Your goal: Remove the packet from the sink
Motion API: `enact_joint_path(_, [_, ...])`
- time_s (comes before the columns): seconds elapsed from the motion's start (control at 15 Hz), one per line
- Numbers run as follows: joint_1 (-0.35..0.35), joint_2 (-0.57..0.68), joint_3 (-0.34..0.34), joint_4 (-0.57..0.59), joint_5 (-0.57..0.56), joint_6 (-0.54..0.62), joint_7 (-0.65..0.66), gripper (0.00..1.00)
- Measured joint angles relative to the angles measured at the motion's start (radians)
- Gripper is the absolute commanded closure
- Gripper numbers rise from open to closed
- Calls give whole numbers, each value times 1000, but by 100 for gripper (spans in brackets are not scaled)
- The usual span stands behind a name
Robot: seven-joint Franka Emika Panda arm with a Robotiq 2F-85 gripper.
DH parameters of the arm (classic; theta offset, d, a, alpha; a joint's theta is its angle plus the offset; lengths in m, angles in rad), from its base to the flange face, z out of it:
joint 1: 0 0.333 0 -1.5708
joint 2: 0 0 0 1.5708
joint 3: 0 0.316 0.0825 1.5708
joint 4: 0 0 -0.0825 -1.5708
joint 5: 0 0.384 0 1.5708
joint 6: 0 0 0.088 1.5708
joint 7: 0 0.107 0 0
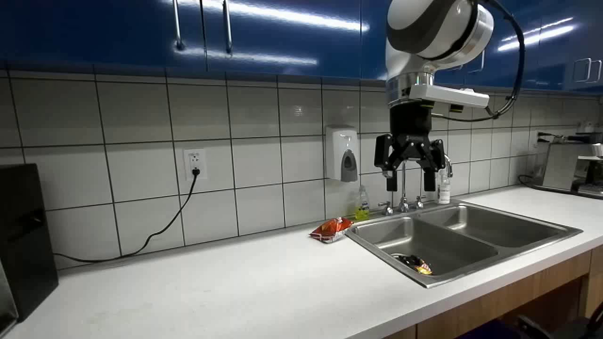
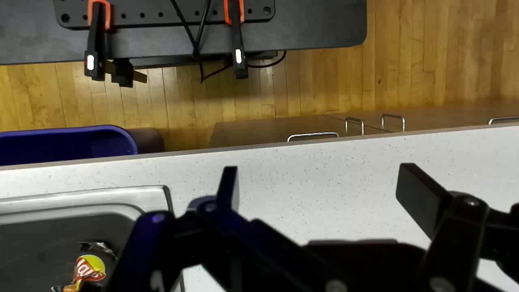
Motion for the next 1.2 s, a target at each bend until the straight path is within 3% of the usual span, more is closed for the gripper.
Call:
enact_joint_path(0.67, [-11, 3, 0, -4, -3, 38, 4, 0])
enact_joint_path(1.2, [-114, 9, -27, -55, -38, 163, 35, 0])
